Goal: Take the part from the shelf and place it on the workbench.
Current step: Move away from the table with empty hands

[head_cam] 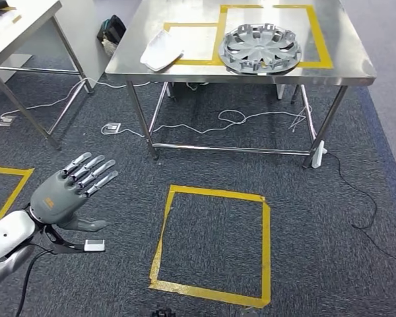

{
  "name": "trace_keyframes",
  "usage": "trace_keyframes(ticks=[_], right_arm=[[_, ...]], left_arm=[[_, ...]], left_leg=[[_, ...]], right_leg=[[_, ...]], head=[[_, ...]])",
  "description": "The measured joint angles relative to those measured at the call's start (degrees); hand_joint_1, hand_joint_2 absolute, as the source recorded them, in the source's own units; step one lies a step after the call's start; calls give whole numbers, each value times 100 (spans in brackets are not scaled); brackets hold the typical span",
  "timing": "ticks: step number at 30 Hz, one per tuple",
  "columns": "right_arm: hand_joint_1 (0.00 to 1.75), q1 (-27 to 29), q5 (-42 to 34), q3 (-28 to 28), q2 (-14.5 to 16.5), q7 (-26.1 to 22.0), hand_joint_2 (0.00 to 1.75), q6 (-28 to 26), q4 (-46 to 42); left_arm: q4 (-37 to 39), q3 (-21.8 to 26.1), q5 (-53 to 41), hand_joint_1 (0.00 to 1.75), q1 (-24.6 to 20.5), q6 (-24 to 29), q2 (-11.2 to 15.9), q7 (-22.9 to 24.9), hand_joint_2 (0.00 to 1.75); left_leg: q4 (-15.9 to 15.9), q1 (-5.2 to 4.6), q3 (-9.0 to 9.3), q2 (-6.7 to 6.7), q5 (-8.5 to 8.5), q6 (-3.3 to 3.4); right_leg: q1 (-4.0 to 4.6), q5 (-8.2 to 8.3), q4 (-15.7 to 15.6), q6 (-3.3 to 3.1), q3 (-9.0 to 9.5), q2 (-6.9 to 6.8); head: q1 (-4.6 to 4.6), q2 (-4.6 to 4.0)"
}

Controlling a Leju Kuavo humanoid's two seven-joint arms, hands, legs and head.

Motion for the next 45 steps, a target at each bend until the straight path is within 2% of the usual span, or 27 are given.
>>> trace_keyframes(ticks=[1, 2, 3, 5, 7, 9, 11, 13, 15, 16, 18, 20, 22, 24, 25, 27, 29, 31, 32, 33, 35, 37, 38, 40, 41, 44, 45], right_arm=[[0, 3, 0, 4, 0, 1, 0, -4, 0], [0, 4, 0, 7, 0, 2, 0, -8, 0], [0, 1, 0, 10, 0, 3, 0, -10, 0], [0, -5, 0, 14, 0, 3, 0, -12, 0], [0, -8, 0, 14, -1, 4, 0, -16, 0], [0, -13, 0, 16, -2, 8, 0, -19, 0], [0, -22, 0, 21, -2, 10, 0, -20, 0], [0, -20, 0, 30, -3, 10, 0, -22, -1], [0, -5, 0, 36, -4, 11, 0, -23, -1], [0, 1, 0, 38, -4, 11, 0, -23, -1], [0, 3, 0, 41, -4, 11, 0, -23, 0], [0, -3, 0, 42, -5, 11, 0, -23, -1], [0, -11, 0, 43, -8, 11, 0, -23, -1], [0, -16, -1, 45, -7, 11, 0, -25, -1], [0, -18, -2, 46, -5, 11, 0, -25, -1], [0, -15, -1, 48, -2, 10, 0, -22, -1], [0, -1, 0, 48, -2, 10, 0, -20, -1], [0, 12, -2, 47, -2, 11, 0, -8, -1], [0, 13, -4, 47, -2, 10, 0, 4, -1], [0, 12, -8, 47, -2, 9, 0, 18, 0], [0, 9, -18, 47, -5, 7, 0, 37, -3], [0, 8, -26, 46, -11, 3, 0, 40, -7], [0, 8, -31, 46, -13, 1, 0, 40, -9], [0, 1, -45, 45, -13, -2, 0, 43, -9], [0, 0, -58, 44, -13, -4, 0, 46, -9], [0, 3, -97, 44, -13, -10, 0, 55, -8], [0, 4, -102, 45, -13, -10, 0, 56, -7]], left_arm=[[0, -3, 0, 0, 9, -3, 0, 3, 0], [0, -5, 1, 0, 14, -5, 2, 4, 0], [0, -5, 2, 0, 16, -7, 7, 6, 0], [-1, 1, 4, 0, 0, -6, 20, 9, 0], [-4, 4, 9, 0, -11, -7, 28, 16, 0], [-8, 2, 13, 0, 10, -8, 36, 21, 0], [-12, 3, 13, 0, 19, -8, 44, 22, 0], [-16, 0, 15, 0, 9, -8, 36, 23, 0], [-17, -13, 17, 0, 10, -8, 22, 23, 0], [-17, -19, 17, 0, 14, -8, 21, 23, 0], [-17, -24, 17, 0, 16, -8, 21, 23, 0], [-17, -23, 18, 0, 11, -8, 21, 23, 0], [-17, -22, 20, 0, 8, -8, 21, 23, 0], [-17, -21, 20, 0, 23, -8, 39, 23, 0], [-17, -20, 20, 0, 35, -8, 55, 23, 0], [-17, -18, 24, 0, 27, -9, 81, 24, 0], [-17, -21, 28, 0, 11, -10, 79, 24, 0], [-17, -26, 30, 0, 22, -15, 72, 25, 0], [-17, -26, 32, 0, 29, -25, 72, 25, 0], [-17, -26, 35, 0, 30, -38, 73, 27, 0], [-17, -23, 43, 0, 20, -65, 72, 32, 0], [-19, -22, 54, 0, 24, -80, 68, 42, 0], [-20, -23, 60, 0, 39, -85, 69, 50, 0], [-20, -19, 81, 0, 102, -85, 81, 92, 0], [-21, -6, 95, 0, 132, -82, 90, 135, 0], [-22, 62, 134, 0, 210, -73, 107, 296, 0], [-22, 74, 140, 0, 223, -72, 107, 322, 0]], left_leg=[[127, -21, 13, 2, -52, 35], [35, -46, 138, 14, -16, 75], [-247, -77, 363, 67, 84, 120], [-943, -165, 842, 359, 217, 187], [-1281, -230, 1039, 537, 205, 205], [-1317, -228, 1030, 401, 201, 226], [-1335, -198, 1026, 249, 219, 273], [-1342, -186, 1018, 110, 230, 321], [-1341, -200, 1002, -47, 237, 354], [-1340, -209, 997, -132, 242, 361], [-1338, -223, 996, -308, 257, 363], [-1331, -225, 988, -467, 276, 342], [-1335, -210, 957, -600, 312, 290], [-1365, -189, 925, -725, 367, 208], [-1361, -190, 905, -697, 369, 173], [-1099, -208, 760, -424, 187, 112], [-441, -197, 446, -101, -174, 55], [86, -158, 205, -7, -344, 4], [88, -141, 219, 11, -287, -16], [-127, -129, 351, 50, -147, -33], [-869, -139, 802, 341, 142, -64], [-1335, -163, 1076, 557, 228, 14], [-1391, -178, 1097, 550, 206, 75], [-1400, -170, 1082, 375, 214, 193], [-1405, -164, 1078, 299, 223, 234], [-1413, -148, 1071, 136, 241, 320], [-1413, -149, 1068, 117, 242, 328]], right_leg=[[19, 4, 0, -5, -14, -74], [33, 6, 0, -6, -20, -148], [44, 3, 0, -1, -19, -217], [80, -20, 8, 33, -4, -339], [127, -49, -3, 86, 23, -465], [137, -78, -35, 144, 56, -567], [118, -210, 100, 208, 18, -346], [109, -536, 681, 238, -232, 17], [121, -816, 1388, 222, -584, 134], [130, -819, 1539, 203, -679, 145], [143, -507, 1189, 145, -555, 197], [136, -135, 408, 70, -213, 449], [135, -18, -8, 36, -37, 626], [144, 6, -58, 10, 3, 533], [136, 37, -84, -17, 25, 467], [104, 98, -143, -65, 54, 317], [101, 112, -159, -85, 50, 161], [97, 109, -160, -84, 37, -3], [92, 104, -160, -77, 35, -87], [84, 95, -159, -64, 39, -169], [93, 58, -152, -7, 65, -310], [140, 6, -151, 61, 96, -428], [158, -14, -163, 90, 120, -493], [151, -55, -181, 148, 174, -585], [135, -116, -124, 178, 163, -497], [101, -470, 427, 217, -75, -7], [99, -539, 557, 216, -135, 49]], head=[[-3, 0], [-1, 0], [-1, -1], [-7, -1], [-8, 0], [-4, 0], [5, 0], [22, 0], [28, 0], [28, -1], [28, -1], [25, 0], [23, 0], [23, 0], [20, 0], [-19, 0], [-56, 0], [-59, 0], [-59, 0], [-60, 0], [-71, 0], [-70, 0], [-69, 0], [-55, 0], [-45, 0], [5, 0], [12, 0]])
